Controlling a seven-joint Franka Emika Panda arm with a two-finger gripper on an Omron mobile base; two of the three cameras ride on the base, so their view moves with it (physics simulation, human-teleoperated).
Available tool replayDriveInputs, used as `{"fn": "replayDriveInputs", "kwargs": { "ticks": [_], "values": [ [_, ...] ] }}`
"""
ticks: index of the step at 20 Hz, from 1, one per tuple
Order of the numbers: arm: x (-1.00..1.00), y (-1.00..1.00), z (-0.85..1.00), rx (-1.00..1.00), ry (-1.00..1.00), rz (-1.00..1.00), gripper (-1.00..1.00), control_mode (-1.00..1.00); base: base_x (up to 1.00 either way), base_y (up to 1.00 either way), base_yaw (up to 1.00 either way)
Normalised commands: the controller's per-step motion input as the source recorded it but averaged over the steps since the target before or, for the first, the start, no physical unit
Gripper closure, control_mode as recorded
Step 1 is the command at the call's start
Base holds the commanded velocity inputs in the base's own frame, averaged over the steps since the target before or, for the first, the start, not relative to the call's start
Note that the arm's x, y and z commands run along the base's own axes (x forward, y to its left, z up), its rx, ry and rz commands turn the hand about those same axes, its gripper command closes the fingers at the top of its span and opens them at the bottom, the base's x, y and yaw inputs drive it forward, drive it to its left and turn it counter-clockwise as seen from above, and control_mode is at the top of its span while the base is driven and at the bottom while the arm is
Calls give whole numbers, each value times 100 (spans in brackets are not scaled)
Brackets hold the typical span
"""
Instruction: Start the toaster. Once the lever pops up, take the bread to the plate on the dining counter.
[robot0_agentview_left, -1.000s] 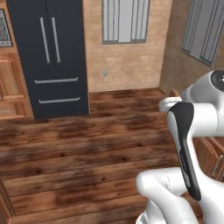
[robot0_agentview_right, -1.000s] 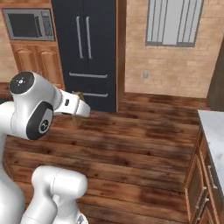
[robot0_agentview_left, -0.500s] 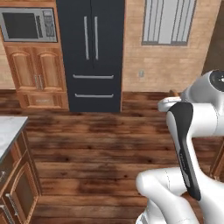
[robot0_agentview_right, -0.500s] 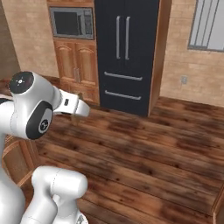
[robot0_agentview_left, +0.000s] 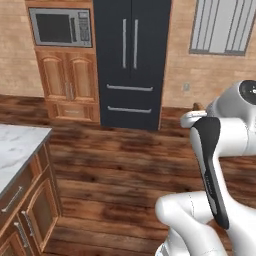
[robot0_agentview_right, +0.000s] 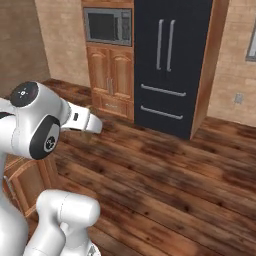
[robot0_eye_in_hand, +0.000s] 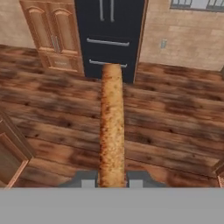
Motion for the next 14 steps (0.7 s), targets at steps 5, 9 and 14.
{"fn": "replayDriveInputs", "kwargs": {
  "ticks": [5, 9, 14],
  "values": [
    [0, 0, 0, 0, 0, 0, 100, 100, 47, 16, 43],
    [0, 0, 0, 0, 0, 0, 100, 100, 42, 13, 45],
    [0, 0, 0, 0, 0, 0, 100, 100, 42, 15, 44]
  ]
}}
